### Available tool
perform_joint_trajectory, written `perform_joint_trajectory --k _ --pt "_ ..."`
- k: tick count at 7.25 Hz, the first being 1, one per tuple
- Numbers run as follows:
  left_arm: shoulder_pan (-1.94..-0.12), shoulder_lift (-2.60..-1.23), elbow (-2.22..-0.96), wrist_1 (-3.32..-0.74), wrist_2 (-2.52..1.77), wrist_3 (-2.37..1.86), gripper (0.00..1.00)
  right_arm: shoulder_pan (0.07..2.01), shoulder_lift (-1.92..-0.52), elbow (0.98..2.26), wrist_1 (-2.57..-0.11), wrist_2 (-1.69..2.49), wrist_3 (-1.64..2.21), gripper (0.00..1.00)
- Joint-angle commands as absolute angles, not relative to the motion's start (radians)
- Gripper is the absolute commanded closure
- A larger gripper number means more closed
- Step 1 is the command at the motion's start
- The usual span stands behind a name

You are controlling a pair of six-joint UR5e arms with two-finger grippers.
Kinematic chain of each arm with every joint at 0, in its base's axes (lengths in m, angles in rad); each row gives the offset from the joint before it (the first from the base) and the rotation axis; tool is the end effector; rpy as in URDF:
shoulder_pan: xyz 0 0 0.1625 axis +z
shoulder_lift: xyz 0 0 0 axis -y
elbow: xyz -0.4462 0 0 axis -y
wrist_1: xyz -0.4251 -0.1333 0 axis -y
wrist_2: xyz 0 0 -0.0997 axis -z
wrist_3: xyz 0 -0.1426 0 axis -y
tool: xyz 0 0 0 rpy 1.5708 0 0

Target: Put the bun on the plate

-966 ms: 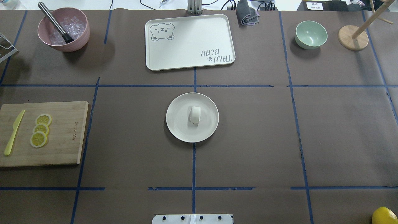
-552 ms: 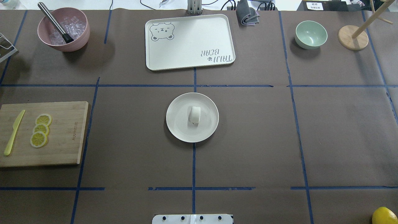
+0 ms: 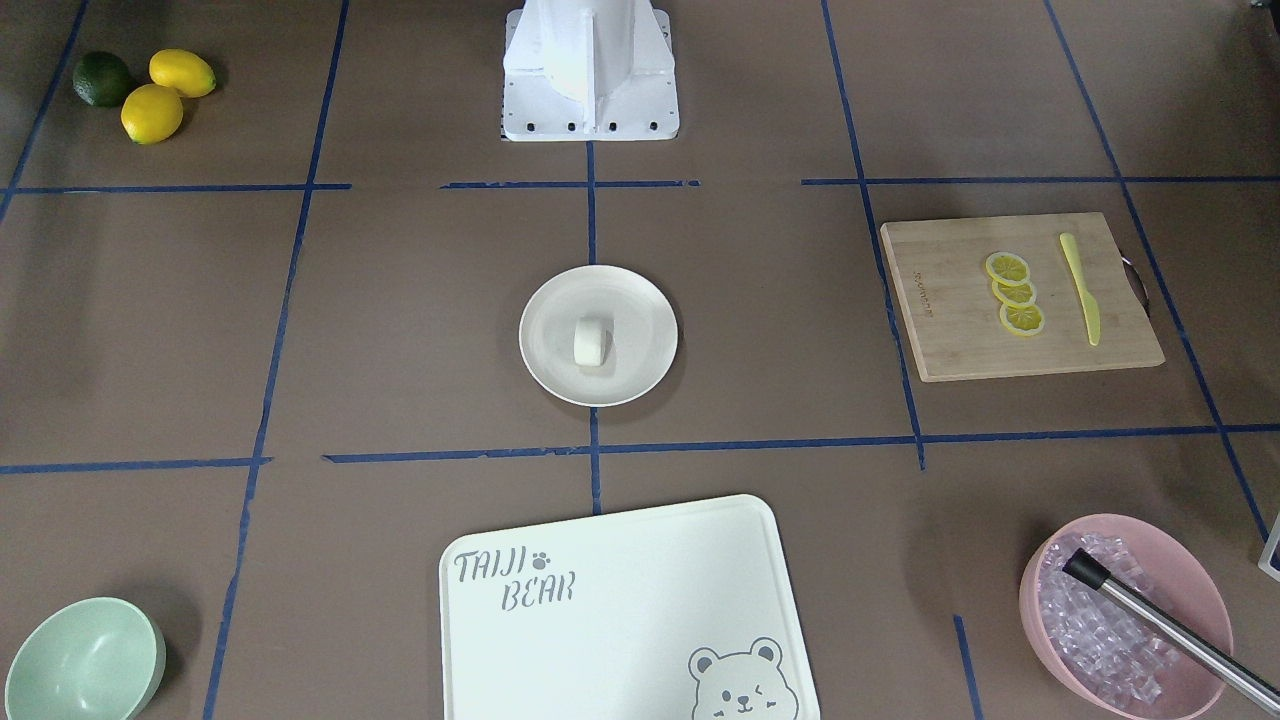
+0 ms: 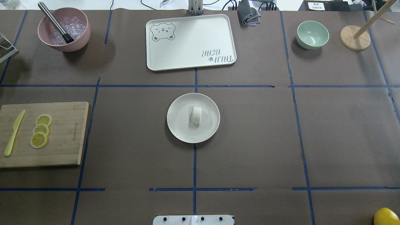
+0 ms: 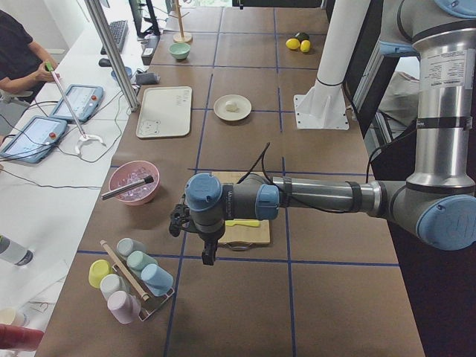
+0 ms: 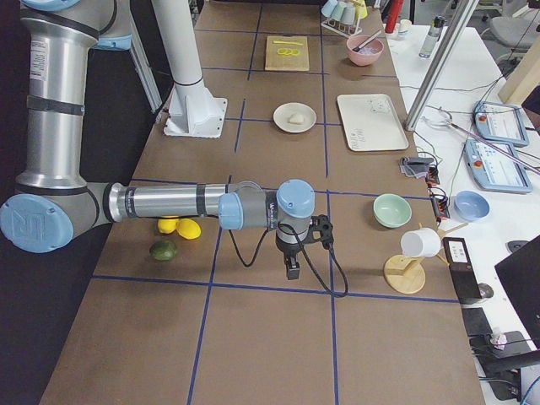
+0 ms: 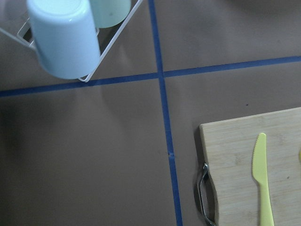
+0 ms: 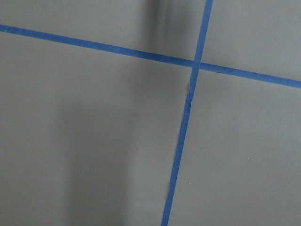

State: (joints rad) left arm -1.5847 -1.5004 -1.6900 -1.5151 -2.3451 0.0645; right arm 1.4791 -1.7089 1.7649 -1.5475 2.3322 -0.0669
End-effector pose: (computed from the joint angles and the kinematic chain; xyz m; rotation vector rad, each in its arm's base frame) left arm -0.0404 -0.4917 0.6895 0.0238 0.7740 0.0454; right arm -0.0083 -0.4718 0.6757 0.0661 -0.7629 -0.1810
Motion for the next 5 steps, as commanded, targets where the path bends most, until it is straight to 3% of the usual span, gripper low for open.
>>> perform_joint_trajectory --k 1,5 --pt "-1.58 -1.493 -1.693 -1.508 -2.332 0.046 0.0 1.48 -1.716 1.746 -1.548 2.33 -0.109 0.0" --pt "-1.568 -1.485 -1.695 -1.473 -2.327 0.046 0.0 1.479 -1.707 1.734 -1.548 2.329 -0.109 0.0"
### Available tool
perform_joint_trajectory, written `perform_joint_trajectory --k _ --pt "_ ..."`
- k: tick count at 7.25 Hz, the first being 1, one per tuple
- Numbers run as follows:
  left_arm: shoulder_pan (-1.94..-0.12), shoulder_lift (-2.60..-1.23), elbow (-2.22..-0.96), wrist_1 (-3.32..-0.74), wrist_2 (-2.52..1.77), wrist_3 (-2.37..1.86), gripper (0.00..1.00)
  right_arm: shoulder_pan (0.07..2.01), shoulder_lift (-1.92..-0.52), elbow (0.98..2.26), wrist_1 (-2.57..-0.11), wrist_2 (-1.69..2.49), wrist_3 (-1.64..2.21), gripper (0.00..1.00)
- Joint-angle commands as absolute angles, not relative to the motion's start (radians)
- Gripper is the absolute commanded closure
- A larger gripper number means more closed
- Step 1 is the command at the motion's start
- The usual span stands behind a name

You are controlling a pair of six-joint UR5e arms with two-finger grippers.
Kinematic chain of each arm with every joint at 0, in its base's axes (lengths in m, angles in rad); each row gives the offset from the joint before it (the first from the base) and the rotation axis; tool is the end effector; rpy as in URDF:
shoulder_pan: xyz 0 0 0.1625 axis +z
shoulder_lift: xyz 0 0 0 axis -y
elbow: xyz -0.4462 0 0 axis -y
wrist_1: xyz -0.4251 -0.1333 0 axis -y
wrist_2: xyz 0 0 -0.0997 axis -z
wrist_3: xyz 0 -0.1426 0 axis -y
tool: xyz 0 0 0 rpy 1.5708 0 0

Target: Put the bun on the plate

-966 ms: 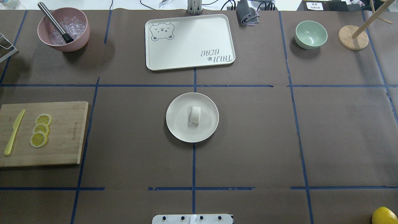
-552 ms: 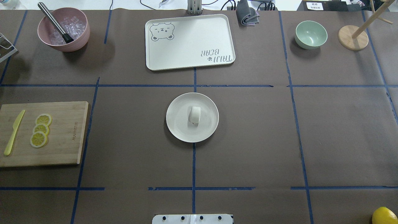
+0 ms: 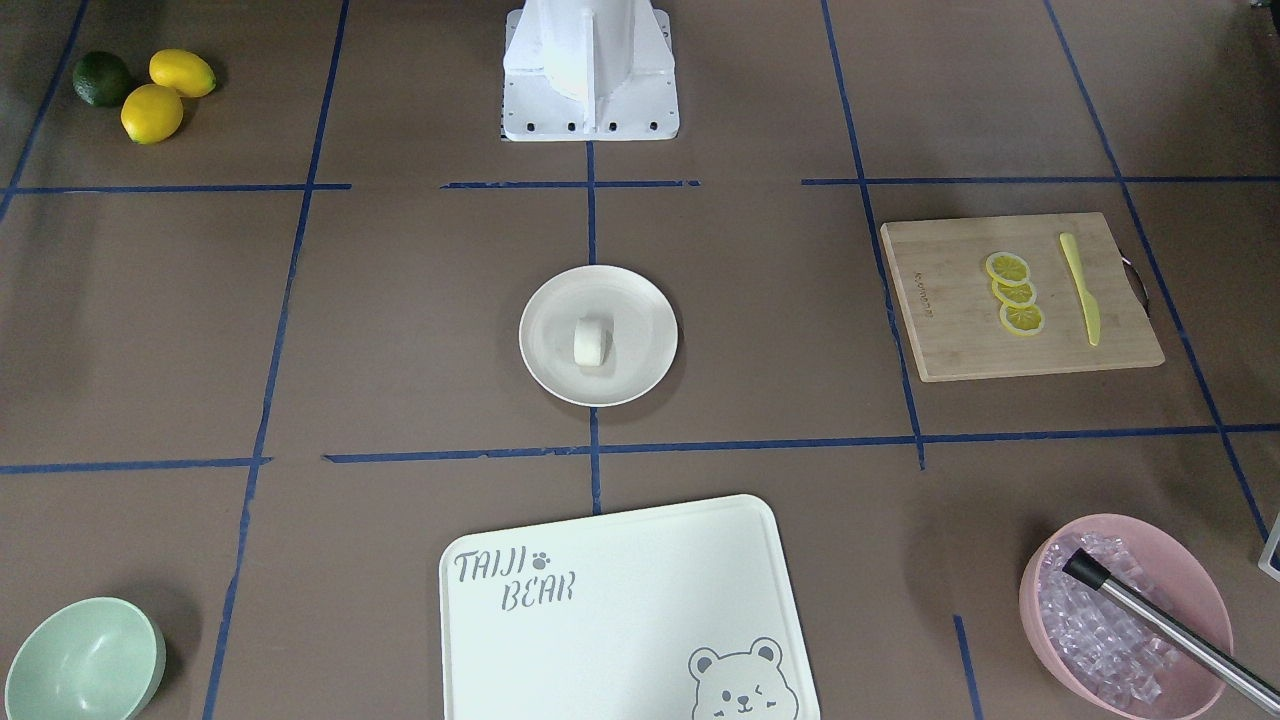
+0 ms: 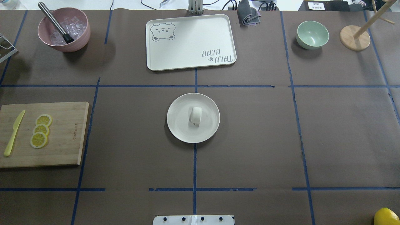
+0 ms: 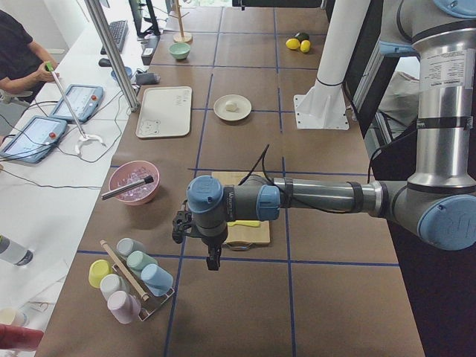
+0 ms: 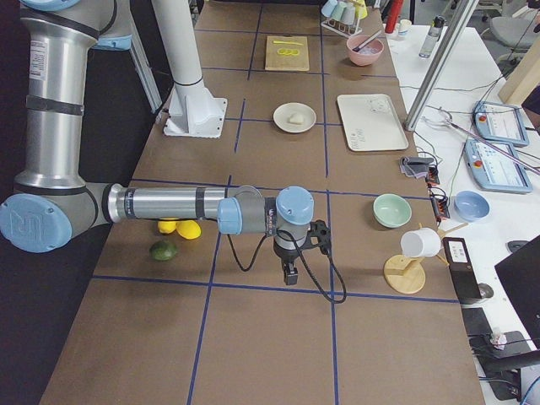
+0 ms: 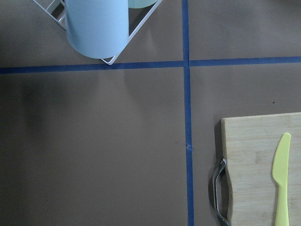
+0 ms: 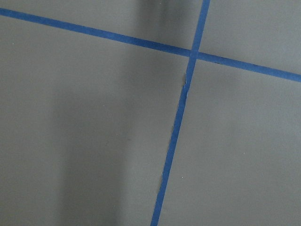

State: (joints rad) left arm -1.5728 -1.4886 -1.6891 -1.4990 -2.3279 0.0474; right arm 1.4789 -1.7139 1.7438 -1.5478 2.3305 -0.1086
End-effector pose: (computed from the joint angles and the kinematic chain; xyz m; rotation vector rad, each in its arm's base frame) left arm -0.0363 -0.4841 0.6990 -0.0153 0.7577 0.0297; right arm -0.0078 -0.4676 0.6894 0.0568 -0.7606 -0.2108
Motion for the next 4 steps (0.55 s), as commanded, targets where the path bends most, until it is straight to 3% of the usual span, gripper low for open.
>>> perform_joint_trajectory --k 1,4 --pt "-1.565 -1.517 -1.704 -1.372 -2.333 0.046 0.0 1.479 -1.709 1.729 -1.546 2.329 -0.109 0.0" --pt "-1.563 -1.502 -1.7 -1.394 -2.336 0.055 0.0 1.479 -1.709 1.723 -1.545 2.338 -0.107 0.0"
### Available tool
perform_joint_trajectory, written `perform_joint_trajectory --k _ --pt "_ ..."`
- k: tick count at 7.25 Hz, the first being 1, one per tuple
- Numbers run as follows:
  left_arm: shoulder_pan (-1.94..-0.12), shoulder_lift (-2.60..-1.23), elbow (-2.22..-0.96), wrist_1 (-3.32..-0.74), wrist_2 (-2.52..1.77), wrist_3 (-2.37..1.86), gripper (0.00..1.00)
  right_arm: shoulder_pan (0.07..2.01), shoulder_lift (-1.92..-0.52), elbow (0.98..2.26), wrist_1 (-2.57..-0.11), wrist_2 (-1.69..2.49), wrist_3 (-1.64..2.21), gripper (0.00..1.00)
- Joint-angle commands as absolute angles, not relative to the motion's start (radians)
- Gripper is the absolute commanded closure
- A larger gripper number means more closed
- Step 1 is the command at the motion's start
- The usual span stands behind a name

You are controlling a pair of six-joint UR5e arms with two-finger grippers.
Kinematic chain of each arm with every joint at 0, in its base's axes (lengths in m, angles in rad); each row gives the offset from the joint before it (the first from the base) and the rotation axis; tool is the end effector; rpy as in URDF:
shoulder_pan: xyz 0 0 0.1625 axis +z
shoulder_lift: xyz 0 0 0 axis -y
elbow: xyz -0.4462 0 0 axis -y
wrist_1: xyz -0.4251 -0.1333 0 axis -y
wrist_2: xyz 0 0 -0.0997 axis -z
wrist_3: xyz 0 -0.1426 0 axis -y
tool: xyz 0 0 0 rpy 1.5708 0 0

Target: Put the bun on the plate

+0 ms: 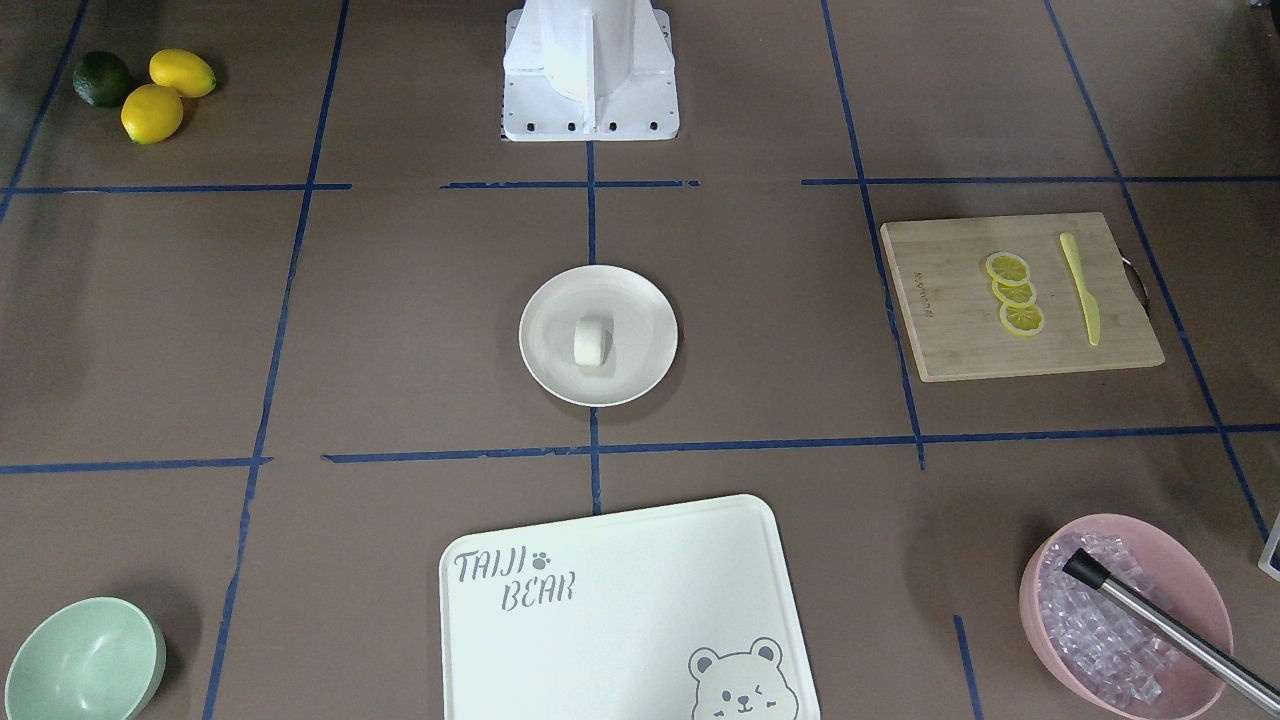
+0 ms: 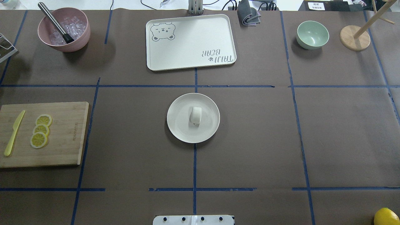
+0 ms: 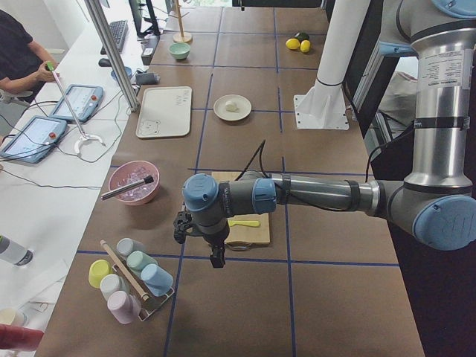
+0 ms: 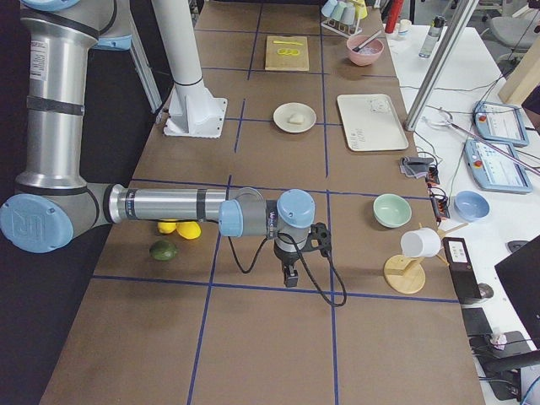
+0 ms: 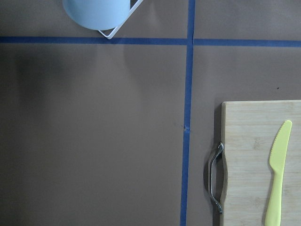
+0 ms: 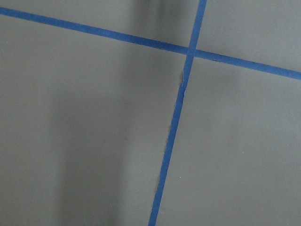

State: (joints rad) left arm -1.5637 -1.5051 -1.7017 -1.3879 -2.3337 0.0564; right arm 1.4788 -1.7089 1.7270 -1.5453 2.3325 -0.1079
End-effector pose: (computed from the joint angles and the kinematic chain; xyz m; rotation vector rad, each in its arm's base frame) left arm -0.0313 -0.4820 0.6941 -0.0931 0.7645 0.0154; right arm -0.0082 -0.4689 0.6955 0.0476 -0.7627 -0.2067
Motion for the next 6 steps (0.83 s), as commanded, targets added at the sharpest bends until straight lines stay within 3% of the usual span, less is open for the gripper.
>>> perform_joint_trajectory --k 1,6 --pt "-1.563 -1.503 -1.703 -1.396 -2.338 0.057 0.0 1.479 -1.709 1.723 -1.542 2.339 -0.107 0.0" --pt "-1.555 -1.509 -1.707 -1.393 -2.336 0.058 0.0 1.479 -1.707 1.709 -1.532 2.338 -0.106 0.0"
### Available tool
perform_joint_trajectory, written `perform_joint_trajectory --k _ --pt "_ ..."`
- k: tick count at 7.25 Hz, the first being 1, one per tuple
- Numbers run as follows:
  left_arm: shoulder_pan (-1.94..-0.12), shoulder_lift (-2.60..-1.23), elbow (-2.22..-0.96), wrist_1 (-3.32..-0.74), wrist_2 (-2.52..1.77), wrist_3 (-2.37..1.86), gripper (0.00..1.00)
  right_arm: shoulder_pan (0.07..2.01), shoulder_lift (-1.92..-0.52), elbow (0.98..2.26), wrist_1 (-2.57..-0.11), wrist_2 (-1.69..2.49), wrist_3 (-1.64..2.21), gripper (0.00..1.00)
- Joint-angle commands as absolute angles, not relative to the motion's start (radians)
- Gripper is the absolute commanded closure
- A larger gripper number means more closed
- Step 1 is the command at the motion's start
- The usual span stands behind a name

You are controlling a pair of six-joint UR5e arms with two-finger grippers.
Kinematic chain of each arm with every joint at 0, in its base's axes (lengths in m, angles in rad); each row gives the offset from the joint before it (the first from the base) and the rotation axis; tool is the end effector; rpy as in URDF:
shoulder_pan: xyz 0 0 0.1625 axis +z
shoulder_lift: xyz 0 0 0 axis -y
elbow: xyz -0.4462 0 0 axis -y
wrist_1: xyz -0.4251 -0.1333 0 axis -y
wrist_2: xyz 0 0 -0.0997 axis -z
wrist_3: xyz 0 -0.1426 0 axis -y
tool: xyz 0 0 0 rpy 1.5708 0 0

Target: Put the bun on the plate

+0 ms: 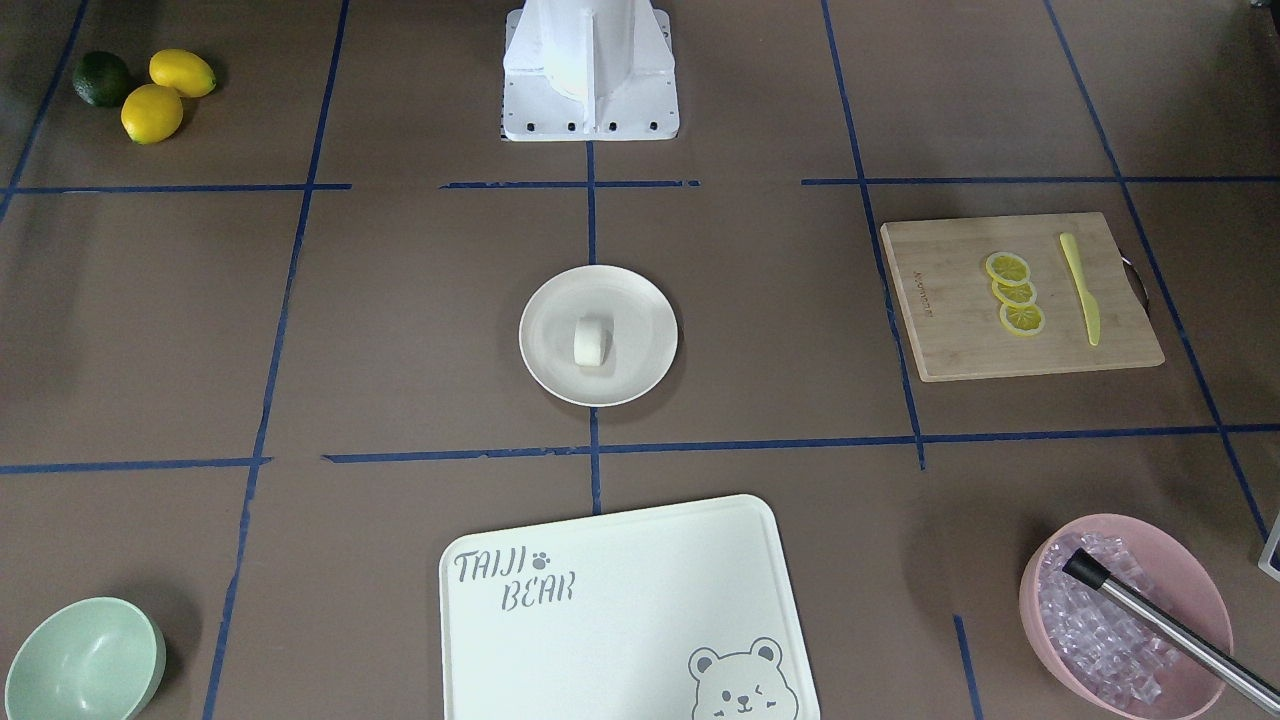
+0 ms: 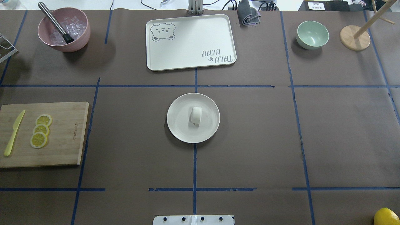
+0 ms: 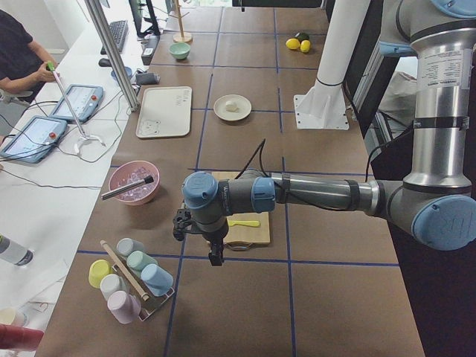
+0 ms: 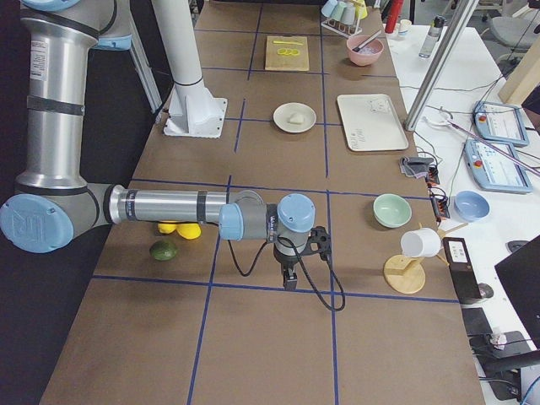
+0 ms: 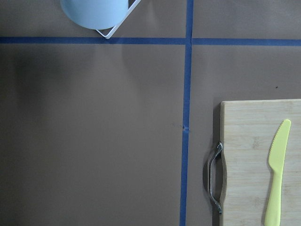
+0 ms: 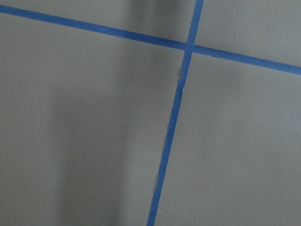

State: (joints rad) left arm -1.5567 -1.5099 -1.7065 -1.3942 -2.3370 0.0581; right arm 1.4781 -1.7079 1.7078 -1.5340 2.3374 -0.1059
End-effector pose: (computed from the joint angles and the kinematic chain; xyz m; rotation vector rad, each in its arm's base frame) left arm -0.0276 -0.4859 0.6885 -0.0799 0.7675 0.0296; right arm -0.0090 -0.4687 0.7035 0.0400 -0.7677 -0.2028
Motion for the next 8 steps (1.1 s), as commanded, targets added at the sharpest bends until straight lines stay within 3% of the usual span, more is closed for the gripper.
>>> perform_joint_trajectory --k 1,8 --pt "-1.555 -1.508 -1.707 -1.388 -2.336 0.058 0.0 1.479 -1.703 1.71 -1.534 2.336 -0.106 0.0" --pt "-1.555 -1.517 -1.692 -1.393 -2.338 0.058 0.0 1.519 -1.709 1.715 -1.548 2.342 -0.16 0.0"
